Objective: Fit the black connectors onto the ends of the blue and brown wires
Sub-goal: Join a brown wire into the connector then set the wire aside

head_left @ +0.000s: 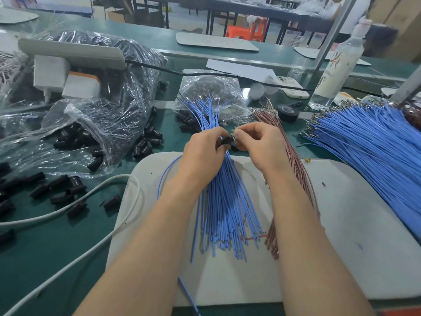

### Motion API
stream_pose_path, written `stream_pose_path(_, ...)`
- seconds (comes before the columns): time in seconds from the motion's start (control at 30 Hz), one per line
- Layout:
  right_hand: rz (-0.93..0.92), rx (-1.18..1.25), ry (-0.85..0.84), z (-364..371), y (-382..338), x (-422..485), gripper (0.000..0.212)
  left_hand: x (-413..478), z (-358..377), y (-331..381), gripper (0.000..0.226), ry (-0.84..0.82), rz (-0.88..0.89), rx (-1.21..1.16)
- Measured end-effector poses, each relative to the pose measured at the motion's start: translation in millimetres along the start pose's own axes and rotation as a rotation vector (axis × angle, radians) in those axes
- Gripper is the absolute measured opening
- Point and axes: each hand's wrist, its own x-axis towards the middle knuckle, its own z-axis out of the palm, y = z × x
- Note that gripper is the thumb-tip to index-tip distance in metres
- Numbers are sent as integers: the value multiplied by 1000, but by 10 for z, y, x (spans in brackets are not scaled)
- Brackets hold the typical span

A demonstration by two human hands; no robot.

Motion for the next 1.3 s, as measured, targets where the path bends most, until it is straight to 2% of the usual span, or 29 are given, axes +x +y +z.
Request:
stream_pose_path(0.17, -32, 55, 52, -23, -41, -4, 12, -1, -23, -48, 13, 105, -74, -90)
stream_pose_path(0.33, -88, 40, 13, 26, -91, -54, 6, 9, -19, -62, 14, 181, -78, -232)
stream_pose_path(0.67, -186, -9, -34, 46, -154, -96, 8, 7, 10, -72, 22, 166, -81, -286)
stream_pose_path(0.87, -247, -111, -21, 78, -161, -116, 10, 4, 30, -65, 28, 118, -90, -251)
stream_pose_path(1.0, -297, -197, 12, 95, -159, -133, 11, -3, 31, -62, 20, 115, -76, -223)
stream_pose_path(1.3, -345, -291, 12, 59, -148, -112, 15, 0, 24, -66, 19, 71, -7, -81)
